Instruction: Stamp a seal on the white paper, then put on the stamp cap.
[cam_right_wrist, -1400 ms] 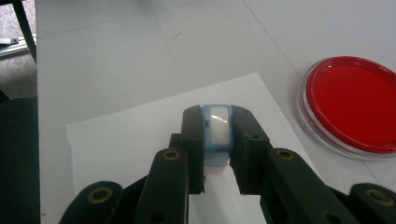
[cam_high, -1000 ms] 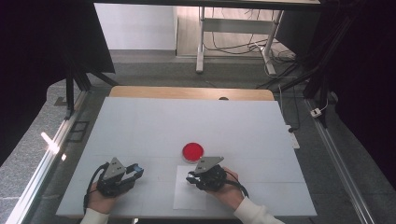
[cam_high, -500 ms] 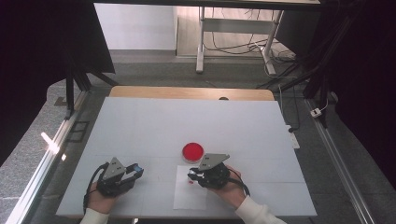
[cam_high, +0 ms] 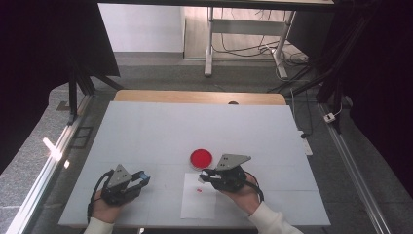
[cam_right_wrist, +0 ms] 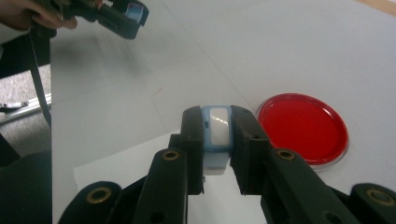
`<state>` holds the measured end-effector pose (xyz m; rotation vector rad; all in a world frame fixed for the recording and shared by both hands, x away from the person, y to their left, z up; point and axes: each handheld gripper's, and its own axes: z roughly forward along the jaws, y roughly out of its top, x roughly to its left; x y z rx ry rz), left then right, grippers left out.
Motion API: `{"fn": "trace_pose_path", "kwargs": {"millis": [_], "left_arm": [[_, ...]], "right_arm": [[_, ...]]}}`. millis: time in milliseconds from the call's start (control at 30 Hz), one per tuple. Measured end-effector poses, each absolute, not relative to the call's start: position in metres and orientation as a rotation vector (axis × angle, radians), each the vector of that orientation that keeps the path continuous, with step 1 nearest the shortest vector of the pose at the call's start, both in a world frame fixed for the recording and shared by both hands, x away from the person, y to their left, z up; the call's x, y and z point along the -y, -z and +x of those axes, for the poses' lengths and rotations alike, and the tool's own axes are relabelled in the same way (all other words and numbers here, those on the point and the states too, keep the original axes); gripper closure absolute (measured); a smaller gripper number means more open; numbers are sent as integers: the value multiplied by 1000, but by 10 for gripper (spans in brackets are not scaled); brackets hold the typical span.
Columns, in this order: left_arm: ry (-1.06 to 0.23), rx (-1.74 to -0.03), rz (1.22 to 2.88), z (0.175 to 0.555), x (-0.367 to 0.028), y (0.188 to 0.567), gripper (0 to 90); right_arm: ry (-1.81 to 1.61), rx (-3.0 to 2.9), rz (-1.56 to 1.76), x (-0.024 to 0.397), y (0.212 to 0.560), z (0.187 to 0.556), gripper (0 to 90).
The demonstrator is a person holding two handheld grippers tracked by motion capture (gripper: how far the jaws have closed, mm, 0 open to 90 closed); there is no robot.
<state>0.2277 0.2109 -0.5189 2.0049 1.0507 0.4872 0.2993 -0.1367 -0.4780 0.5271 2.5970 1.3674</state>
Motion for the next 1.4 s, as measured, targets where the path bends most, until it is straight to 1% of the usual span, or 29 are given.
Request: {"fn": "trace_pose_path", "kwargs": {"millis": [267,633,1400], "left_arm": [[-491,-1054,2008,228,-210,519,645],[-493,-1055,2010,228,-210,519,645],[-497,-1049,2009,229,-209,519,645]], "right_arm": [[-1452,-2529,627,149,471,306,761],[-1524,-2421,663,164,456,310,761],[-1507,-2405,653,163,455,309,762]]}}
